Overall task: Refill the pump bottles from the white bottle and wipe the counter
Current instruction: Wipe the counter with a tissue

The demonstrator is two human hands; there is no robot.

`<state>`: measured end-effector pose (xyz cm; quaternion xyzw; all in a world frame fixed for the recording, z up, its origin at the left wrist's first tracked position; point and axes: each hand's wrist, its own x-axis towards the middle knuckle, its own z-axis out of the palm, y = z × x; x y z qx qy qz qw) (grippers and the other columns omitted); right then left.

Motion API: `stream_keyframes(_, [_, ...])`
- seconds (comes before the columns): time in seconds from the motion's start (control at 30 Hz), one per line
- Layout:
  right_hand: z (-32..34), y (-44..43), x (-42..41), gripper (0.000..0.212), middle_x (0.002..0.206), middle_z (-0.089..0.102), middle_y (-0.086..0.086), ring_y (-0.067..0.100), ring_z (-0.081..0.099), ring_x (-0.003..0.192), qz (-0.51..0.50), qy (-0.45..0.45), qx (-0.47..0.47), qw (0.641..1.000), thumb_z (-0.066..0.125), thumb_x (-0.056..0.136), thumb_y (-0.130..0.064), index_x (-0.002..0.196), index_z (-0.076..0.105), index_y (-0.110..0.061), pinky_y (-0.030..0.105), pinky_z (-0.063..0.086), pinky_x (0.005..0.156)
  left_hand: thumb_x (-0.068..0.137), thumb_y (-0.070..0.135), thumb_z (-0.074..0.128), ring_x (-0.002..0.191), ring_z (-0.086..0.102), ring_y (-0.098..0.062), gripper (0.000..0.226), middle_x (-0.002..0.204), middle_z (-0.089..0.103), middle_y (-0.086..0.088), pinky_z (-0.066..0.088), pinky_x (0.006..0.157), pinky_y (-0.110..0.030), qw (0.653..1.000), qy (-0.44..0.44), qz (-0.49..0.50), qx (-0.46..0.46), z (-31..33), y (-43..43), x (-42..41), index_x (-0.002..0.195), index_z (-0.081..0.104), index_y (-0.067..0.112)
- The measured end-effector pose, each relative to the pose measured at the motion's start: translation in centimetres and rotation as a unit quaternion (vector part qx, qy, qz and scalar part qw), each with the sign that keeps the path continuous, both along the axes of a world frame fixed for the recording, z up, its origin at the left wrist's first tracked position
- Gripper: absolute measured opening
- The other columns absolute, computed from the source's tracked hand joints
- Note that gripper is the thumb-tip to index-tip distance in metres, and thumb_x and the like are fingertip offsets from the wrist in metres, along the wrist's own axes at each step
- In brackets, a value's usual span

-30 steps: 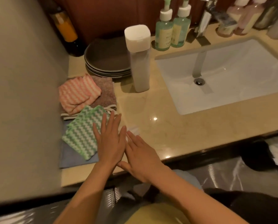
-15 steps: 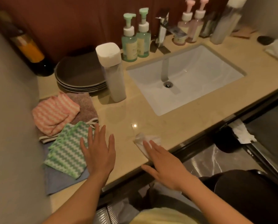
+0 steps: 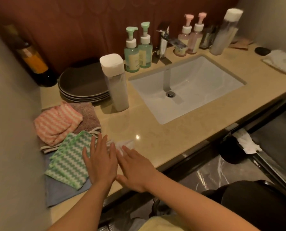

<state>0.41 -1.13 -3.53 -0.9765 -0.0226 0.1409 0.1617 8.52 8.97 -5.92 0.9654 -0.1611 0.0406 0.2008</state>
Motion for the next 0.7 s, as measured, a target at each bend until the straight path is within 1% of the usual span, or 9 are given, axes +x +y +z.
stream_keyframes(0.07, [0.3, 0.5, -1.6, 0.079, 0.158, -0.003, 0.006, 0.015, -0.011, 0.144, 0.032, -0.007, 0.012, 0.999, 0.032, 0.096, -0.052, 0.149, -0.011, -0.013, 0.030, -0.005, 0.115, 0.094, 0.051, 0.012, 0.145, 0.013, -0.010, 0.065, 0.153, 0.032, 0.004, -0.003, 0.117, -0.037, 1.000, 0.003, -0.001, -0.017, 0.1, 0.1, 0.0, 0.141, 0.043, 0.019])
stream_keyframes(0.13, [0.9, 0.3, -3.5, 0.079, 0.158, -0.003, 0.006, 0.015, -0.011, 0.144, 0.065, 0.004, 0.013, 0.998, 0.030, 0.096, -0.054, 0.149, -0.011, -0.014, 0.028, -0.008, 0.114, 0.094, 0.051, 0.012, 0.144, 0.013, -0.009, 0.065, 0.153, 0.032, 0.004, -0.003, 0.117, -0.035, 1.000, 0.001, -0.003, -0.023, 0.1, 0.2, 0.0, 0.141, 0.044, 0.018])
stream_keyframes(0.2, [1.7, -0.6, -5.2, 0.078, 0.158, -0.005, 0.003, 0.013, -0.010, 0.144, 0.066, 0.027, 0.018, 0.997, 0.028, 0.095, -0.056, 0.149, -0.012, -0.017, 0.023, -0.011, 0.109, 0.094, 0.050, 0.012, 0.144, 0.014, -0.010, 0.065, 0.152, 0.033, 0.003, -0.004, 0.117, -0.034, 1.000, -0.004, -0.004, -0.020, 0.1, 0.3, 0.0, 0.140, 0.044, 0.017])
stream_keyframes(0.27, [2.3, -2.0, -6.4, 0.077, 0.158, -0.007, 0.001, 0.013, -0.006, 0.144, 0.041, 0.048, 0.023, 0.998, 0.026, 0.093, -0.059, 0.150, -0.012, -0.022, 0.021, -0.010, 0.107, 0.094, 0.049, 0.012, 0.144, 0.015, -0.010, 0.065, 0.152, 0.034, 0.003, -0.003, 0.117, -0.034, 1.000, -0.006, -0.004, -0.017, 0.0, 0.3, 0.0, 0.140, 0.045, 0.016])
stream_keyframes(0.37, [2.6, -4.4, -7.0, 0.076, 0.158, -0.009, -0.002, 0.015, -0.001, 0.145, -0.015, 0.060, 0.009, 0.998, 0.028, 0.093, -0.061, 0.148, -0.014, -0.029, 0.025, 0.001, 0.109, 0.097, 0.046, 0.013, 0.143, 0.017, -0.011, 0.062, 0.151, 0.035, 0.002, -0.001, 0.117, -0.035, 1.000, -0.009, -0.004, -0.015, 0.0, 0.3, 0.0, 0.138, 0.047, 0.015])
stream_keyframes(0.43, [2.7, -6.3, -6.8, 0.076, 0.158, -0.008, -0.002, 0.015, 0.001, 0.145, -0.048, 0.065, -0.008, 0.997, 0.029, 0.094, -0.060, 0.148, -0.014, -0.029, 0.028, 0.007, 0.112, 0.099, 0.044, 0.014, 0.143, 0.018, -0.011, 0.058, 0.151, 0.036, 0.002, -0.001, 0.117, -0.035, 1.000, -0.005, -0.006, -0.019, 0.0, 0.3, 0.1, 0.138, 0.048, 0.015])
stream_keyframes(0.53, [2.2, -9.5, -5.3, 0.078, 0.158, -0.008, 0.000, 0.017, 0.003, 0.145, -0.095, 0.076, -0.029, 0.992, 0.027, 0.093, -0.062, 0.148, -0.015, -0.026, 0.035, 0.015, 0.115, 0.099, 0.039, 0.024, 0.143, 0.017, -0.010, 0.051, 0.150, 0.037, 0.002, -0.002, 0.117, -0.034, 1.000, 0.000, -0.007, -0.026, 0.1, 0.4, 0.2, 0.137, 0.049, 0.015])
stream_keyframes(0.6, [1.6, -10.8, -3.7, 0.081, 0.158, -0.008, 0.002, 0.017, 0.000, 0.145, -0.124, 0.079, -0.023, 0.989, 0.024, 0.091, -0.064, 0.148, -0.016, -0.023, 0.037, 0.015, 0.116, 0.101, 0.036, 0.028, 0.143, 0.019, -0.010, 0.047, 0.150, 0.038, 0.002, -0.003, 0.116, -0.033, 0.999, 0.000, -0.006, -0.034, 0.0, 0.4, 0.2, 0.136, 0.050, 0.015])
stream_keyframes(0.7, [1.0, -10.7, -1.3, 0.083, 0.158, -0.009, 0.003, 0.016, -0.011, 0.144, -0.145, 0.069, -0.017, 0.987, 0.022, 0.092, -0.063, 0.148, -0.016, -0.015, 0.036, 0.006, 0.116, 0.101, 0.039, 0.025, 0.142, 0.021, -0.011, 0.049, 0.149, 0.039, 0.002, -0.002, 0.116, -0.033, 0.999, -0.004, -0.002, -0.048, 0.0, 0.4, 0.3, 0.134, 0.052, 0.014])
